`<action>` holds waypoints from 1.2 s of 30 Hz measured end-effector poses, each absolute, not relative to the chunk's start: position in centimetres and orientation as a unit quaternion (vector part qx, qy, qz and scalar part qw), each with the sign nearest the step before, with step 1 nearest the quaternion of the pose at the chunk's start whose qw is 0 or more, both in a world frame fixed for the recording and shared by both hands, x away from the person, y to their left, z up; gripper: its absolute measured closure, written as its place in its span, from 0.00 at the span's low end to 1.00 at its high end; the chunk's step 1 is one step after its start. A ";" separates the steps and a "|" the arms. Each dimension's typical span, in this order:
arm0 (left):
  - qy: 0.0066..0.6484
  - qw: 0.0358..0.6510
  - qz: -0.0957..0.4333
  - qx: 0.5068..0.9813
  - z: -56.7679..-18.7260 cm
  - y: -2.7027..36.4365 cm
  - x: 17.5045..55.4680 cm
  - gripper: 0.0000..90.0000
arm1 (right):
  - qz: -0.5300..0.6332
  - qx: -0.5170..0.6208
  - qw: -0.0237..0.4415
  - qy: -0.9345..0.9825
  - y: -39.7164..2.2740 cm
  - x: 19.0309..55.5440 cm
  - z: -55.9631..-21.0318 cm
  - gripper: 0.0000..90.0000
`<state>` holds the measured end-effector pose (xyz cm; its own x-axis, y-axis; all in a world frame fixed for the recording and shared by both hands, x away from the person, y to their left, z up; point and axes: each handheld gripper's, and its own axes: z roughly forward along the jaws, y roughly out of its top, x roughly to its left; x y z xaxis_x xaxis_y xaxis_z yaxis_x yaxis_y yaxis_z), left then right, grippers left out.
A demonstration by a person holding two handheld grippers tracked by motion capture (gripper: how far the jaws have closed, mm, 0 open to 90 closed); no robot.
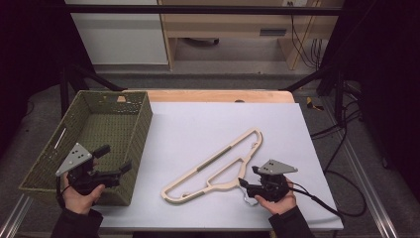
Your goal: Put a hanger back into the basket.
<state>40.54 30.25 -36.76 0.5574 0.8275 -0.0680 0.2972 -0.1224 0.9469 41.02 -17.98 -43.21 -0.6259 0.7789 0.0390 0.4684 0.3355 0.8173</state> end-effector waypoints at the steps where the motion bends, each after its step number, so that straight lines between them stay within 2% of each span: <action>1: 0.398 0.529 0.250 0.706 -36.8 30.2 40.5 0.05 | 0.419 0.394 0.177 0.799 -17.8 41.0 -43.4 0.43; 2: 0.398 0.529 0.250 0.706 -36.8 30.2 40.5 0.05 | 0.419 0.394 0.177 0.799 -17.8 41.0 -43.4 0.43; 4: 0.398 0.529 0.251 0.706 -36.8 30.2 40.5 0.05 | 0.403 0.389 0.169 0.811 -17.3 40.9 -44.2 0.51; 9: 0.398 0.529 0.251 0.707 -36.7 30.2 40.5 0.05 | 0.383 0.390 0.170 0.820 -16.9 40.9 -45.2 0.56; 10: 0.398 0.529 0.251 0.707 -36.7 30.1 40.5 0.05 | 0.374 0.395 0.169 0.822 -16.7 40.9 -45.6 0.60; 22: 0.394 0.527 0.249 0.711 -36.8 29.7 40.5 0.05 | 0.345 0.407 0.153 0.832 -16.5 41.2 -47.2 0.85; 32: 0.384 0.523 0.249 0.719 -36.7 29.0 40.3 0.05 | 0.351 0.411 0.138 0.830 -16.4 41.2 -47.4 0.98; 36: 0.381 0.524 0.249 0.721 -36.6 28.7 40.1 0.05 | 0.351 0.409 0.141 0.831 -16.5 41.3 -47.4 0.99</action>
<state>40.13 28.67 -36.61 0.5864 0.8090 -0.0405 0.2885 -0.1618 0.9437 41.29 -16.45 -47.43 -0.6264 0.7778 0.0523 0.5796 0.4198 0.6984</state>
